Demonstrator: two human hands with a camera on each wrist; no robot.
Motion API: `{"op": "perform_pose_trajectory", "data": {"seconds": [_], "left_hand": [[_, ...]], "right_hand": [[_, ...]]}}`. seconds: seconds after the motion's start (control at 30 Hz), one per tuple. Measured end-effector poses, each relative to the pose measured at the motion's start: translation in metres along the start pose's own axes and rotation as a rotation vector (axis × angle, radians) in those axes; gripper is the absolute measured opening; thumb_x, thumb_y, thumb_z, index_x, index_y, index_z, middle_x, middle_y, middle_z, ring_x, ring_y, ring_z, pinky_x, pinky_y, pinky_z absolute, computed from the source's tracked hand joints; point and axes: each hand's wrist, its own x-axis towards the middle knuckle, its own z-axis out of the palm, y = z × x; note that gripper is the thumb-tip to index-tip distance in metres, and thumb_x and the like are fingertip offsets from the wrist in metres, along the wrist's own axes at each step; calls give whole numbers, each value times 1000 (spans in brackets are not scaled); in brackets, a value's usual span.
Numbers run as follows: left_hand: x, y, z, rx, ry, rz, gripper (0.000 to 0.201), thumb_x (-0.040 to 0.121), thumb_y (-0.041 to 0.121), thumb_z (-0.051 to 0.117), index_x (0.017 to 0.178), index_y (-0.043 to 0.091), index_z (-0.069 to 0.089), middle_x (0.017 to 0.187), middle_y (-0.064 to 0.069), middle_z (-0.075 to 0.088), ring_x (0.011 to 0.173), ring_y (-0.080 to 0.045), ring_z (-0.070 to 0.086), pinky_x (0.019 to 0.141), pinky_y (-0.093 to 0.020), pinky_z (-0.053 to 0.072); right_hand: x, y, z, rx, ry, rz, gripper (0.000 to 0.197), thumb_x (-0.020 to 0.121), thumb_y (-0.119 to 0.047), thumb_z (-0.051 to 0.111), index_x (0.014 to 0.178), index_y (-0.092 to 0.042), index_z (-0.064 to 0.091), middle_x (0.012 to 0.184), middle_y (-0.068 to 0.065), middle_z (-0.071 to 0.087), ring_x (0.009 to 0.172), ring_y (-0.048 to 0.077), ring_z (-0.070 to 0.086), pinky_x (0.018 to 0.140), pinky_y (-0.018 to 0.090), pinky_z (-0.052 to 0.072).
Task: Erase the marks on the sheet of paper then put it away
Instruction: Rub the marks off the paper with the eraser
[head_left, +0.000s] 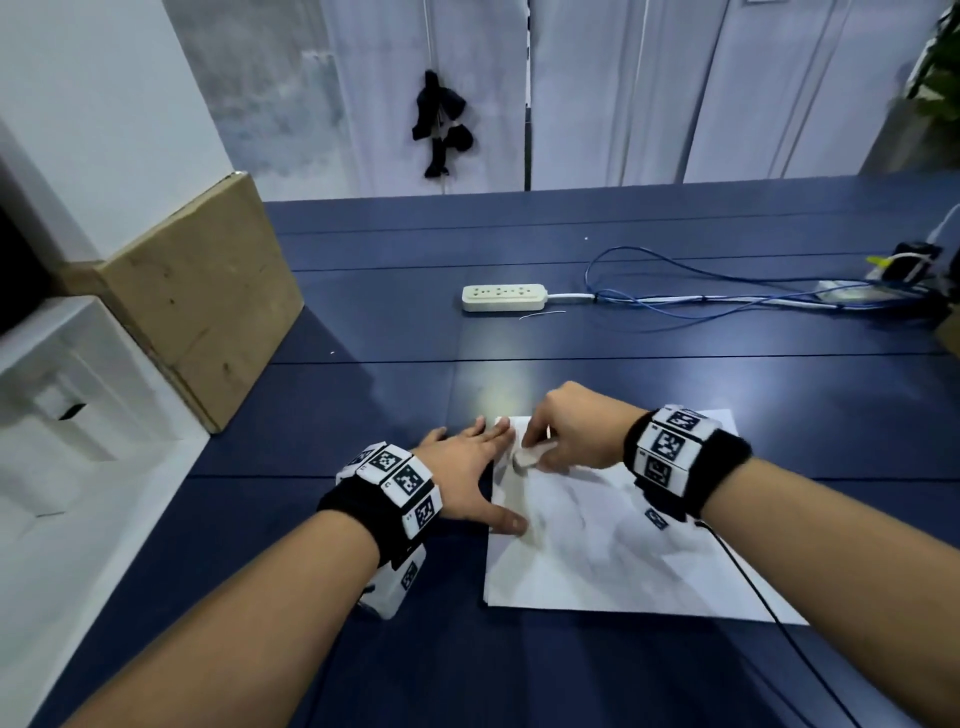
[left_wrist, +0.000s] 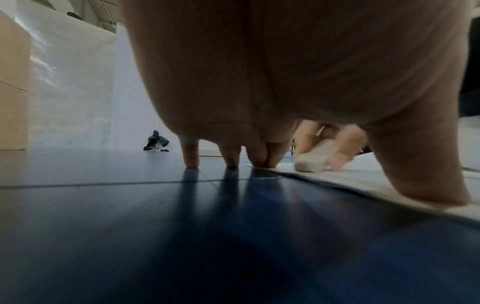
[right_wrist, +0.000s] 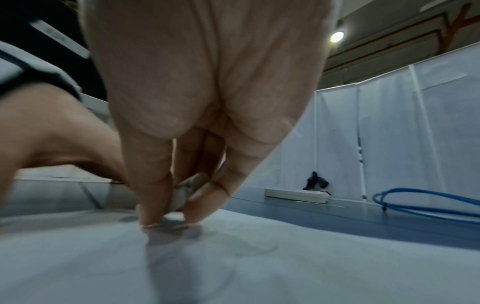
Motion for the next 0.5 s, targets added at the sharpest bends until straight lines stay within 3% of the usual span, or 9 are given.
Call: {"op": "perform_pose_trajectory", "data": {"seconds": [0.13,0.23,0.33,0.5], "left_hand": [[-1,0,0,-7,-7,3,123,66,84,57,157,25,-1,163,12,-7,150,-11,-7,119,-50,1],[0,0,0,1,-4,2,123,66,83,58,158,24,1,163,11,-6,150,-11,-6,119,-49,2],[0,1,-1,8,-5,-3,123,67,83,58,158,23,1,163,10,-6,150,-12,-6,120,-49,2],[-1,1,-1,-1,-23,-2,122,68,83,57,157,26,-4,163,12,-9,150,-12,-7,120,-52,2]], "right_hand": [[6,2,-3,36,45,40,27,74,-32,70,97,-21,76,86,1,74,82,19,65,77,33,54],[-9,-6,8,-35,-13,-55,29,73,-25,72,102,-22,76,92,-2,72,86,17,63,78,28,50],[-10,-9,5,-21,-80,-43,34,72,-25,76,106,-24,74,98,-4,72,87,13,59,81,26,49],[12,6,-6,3,86,78,33,71,-26,78,103,-19,75,98,0,74,93,18,66,80,25,51]]}}
